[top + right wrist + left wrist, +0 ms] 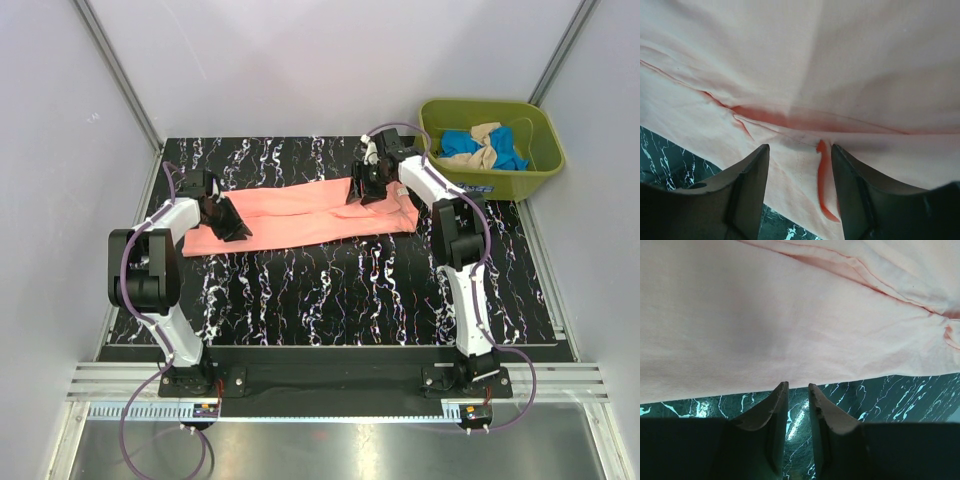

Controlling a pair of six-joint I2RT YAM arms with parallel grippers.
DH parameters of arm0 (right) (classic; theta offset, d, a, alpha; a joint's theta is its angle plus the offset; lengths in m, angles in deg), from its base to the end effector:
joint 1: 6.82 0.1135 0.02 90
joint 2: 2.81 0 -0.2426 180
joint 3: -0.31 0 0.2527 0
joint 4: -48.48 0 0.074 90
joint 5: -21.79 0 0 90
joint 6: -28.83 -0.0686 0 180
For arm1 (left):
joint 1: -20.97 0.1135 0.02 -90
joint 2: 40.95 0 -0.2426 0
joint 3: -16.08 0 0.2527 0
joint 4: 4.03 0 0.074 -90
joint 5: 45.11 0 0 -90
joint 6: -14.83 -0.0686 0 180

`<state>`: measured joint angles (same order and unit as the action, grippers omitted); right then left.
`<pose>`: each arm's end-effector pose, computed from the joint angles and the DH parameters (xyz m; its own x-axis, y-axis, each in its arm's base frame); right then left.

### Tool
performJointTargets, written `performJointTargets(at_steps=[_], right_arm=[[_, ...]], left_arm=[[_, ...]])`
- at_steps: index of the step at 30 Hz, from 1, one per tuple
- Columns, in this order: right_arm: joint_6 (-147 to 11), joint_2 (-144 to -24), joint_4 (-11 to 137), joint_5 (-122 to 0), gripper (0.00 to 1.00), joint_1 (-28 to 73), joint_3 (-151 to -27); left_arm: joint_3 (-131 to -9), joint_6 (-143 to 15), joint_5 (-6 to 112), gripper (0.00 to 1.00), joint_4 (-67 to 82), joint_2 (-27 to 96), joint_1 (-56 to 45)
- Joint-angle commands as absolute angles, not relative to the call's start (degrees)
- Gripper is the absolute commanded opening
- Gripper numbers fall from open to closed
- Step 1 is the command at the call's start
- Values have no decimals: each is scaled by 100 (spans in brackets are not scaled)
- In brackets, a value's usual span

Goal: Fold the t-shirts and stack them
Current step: Fold the tshirt

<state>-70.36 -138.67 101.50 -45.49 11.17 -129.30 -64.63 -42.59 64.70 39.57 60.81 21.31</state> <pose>0.4821 0.1844 0.1369 -0.8825 -0.1317 -0.4514 -0.3360 0.8483 0.4093 0.3647 -0.0211 0.1350 -0.8366 -0.5116 -0.1959 -0.3691 0.7906 -0.4886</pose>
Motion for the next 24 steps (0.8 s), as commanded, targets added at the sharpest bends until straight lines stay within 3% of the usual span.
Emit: performJointTargets(at_steps=[1,7,13,16,19,20,22,24], right_arm=[[-6917,-13939,10124,-4368,58,1119,-13331],[-7075,-14001,10089,-4149,39,1119,-13270],[-7031,-13746,9931,-4175,47,1119,-12857],[-6996,-13772,9948,-4201,44,1119,-12839],[-7101,-13834,9913,-4263,33,1119,-12892],[-7197,-13843,9887,-4289,17,1128,-12909],[-7329,-13782,9782,-4473,1,1128,-12918],[-7619,-13616,9528,-4736,0,1119,-12857]], left_arm=[[-6506,-4370,6677,27,3844,6127,2123],[-6629,-4414,6669,28,3897,6206,2123],[-6665,-4414,6642,28,3906,6259,2132],[-6673,-4388,6669,28,3897,6285,2132],[-6691,-4379,6677,27,3897,6303,2123],[-6700,-4370,6660,28,3897,6294,2132],[-6700,-4370,6651,28,3915,6294,2123],[-6674,-4362,6598,28,3924,6268,2123]])
